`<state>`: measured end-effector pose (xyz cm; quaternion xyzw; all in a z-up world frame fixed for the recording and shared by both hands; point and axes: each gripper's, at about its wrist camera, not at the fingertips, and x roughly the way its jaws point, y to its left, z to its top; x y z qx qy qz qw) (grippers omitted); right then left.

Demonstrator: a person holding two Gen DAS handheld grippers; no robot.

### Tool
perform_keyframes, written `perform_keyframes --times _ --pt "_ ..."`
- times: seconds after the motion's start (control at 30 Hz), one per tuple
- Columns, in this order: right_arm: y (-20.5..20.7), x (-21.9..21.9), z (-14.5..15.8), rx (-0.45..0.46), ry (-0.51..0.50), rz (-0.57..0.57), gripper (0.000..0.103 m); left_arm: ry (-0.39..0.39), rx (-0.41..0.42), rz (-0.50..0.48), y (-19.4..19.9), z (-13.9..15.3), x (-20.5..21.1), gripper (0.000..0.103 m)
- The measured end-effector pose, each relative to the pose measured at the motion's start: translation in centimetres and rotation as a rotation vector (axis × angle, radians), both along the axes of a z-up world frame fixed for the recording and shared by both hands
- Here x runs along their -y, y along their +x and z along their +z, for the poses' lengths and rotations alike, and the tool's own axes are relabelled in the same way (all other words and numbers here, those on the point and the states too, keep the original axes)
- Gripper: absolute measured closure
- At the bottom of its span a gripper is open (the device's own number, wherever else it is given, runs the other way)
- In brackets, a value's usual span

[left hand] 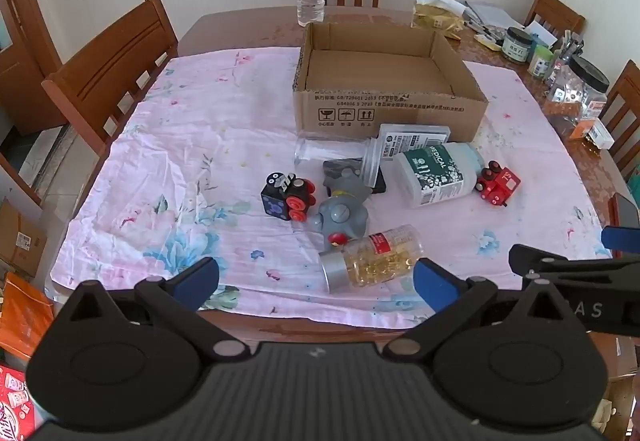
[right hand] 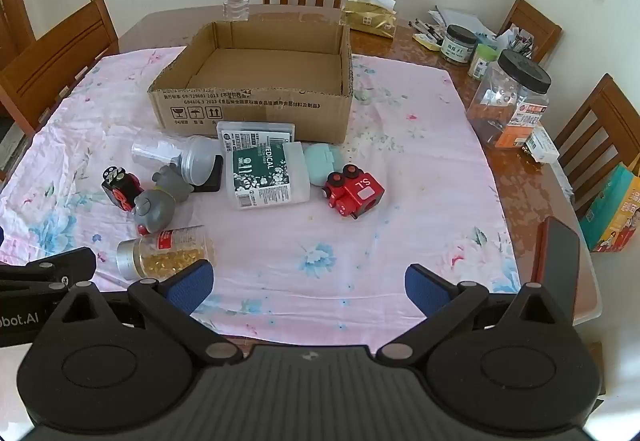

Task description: Organize rigid objects

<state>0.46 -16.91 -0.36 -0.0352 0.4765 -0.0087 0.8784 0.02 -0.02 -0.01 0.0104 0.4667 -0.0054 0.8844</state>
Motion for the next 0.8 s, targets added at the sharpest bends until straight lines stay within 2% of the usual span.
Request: perform_keyframes --times 0.8 --pt "0.00 -0.10 0.46 0.008 0.004 -0.006 0.000 -0.005 0.013 -0.002 0.03 0.74 -0.13 0.000"
